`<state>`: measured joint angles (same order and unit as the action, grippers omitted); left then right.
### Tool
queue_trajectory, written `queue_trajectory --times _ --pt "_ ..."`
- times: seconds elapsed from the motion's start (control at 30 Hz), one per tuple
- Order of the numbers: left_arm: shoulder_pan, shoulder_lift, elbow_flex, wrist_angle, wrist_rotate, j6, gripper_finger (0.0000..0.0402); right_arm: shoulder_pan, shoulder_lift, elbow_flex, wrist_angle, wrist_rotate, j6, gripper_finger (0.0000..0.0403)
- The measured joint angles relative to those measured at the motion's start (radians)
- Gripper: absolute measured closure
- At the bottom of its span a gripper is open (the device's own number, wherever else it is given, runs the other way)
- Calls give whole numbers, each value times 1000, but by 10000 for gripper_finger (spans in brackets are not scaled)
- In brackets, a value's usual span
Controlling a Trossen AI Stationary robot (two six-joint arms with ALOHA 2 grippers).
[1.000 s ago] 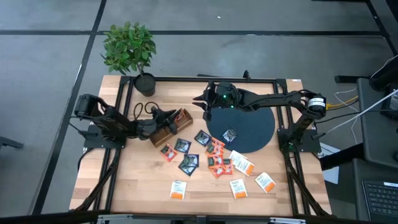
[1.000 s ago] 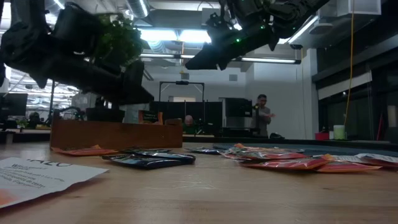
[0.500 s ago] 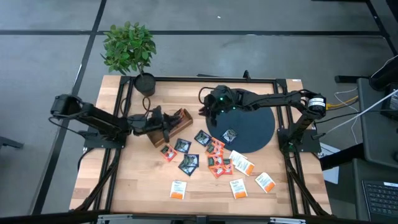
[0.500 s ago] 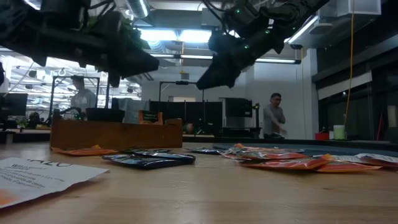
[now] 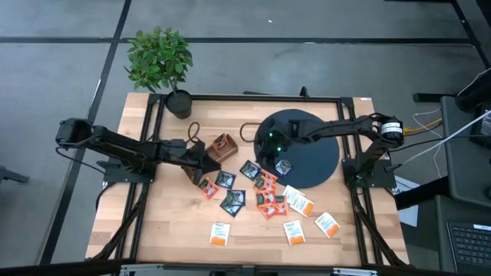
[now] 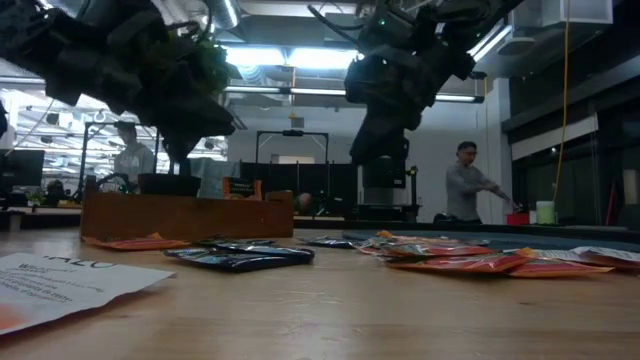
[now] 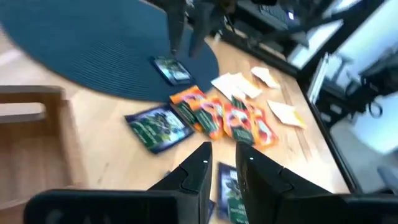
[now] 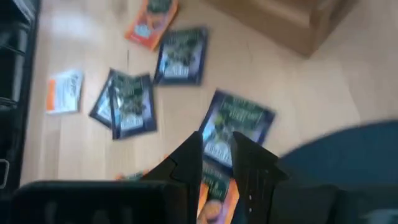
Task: Pick & Place Tea
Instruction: Put the orange tea bag into the right section of the wooden organizer
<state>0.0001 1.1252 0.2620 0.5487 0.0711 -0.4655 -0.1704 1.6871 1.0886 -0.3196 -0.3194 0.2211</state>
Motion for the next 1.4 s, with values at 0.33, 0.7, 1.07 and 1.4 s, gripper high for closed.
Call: queue_trajectory --times 0.33,0.7,1.07,1.4 --pt "-99 0 190 -358 -110 95 335 158 -9 0 -242 169 171 315" --pt "-203 0 196 -375 -172 83 336 230 -8 -42 -241 204 327 315" --pt "-251 0 196 -375 -216 75 334 231 -7 -245 -39 100 562 284" --pt "-250 0 196 -374 -235 75 338 235 -8 -249 -16 86 563 184"
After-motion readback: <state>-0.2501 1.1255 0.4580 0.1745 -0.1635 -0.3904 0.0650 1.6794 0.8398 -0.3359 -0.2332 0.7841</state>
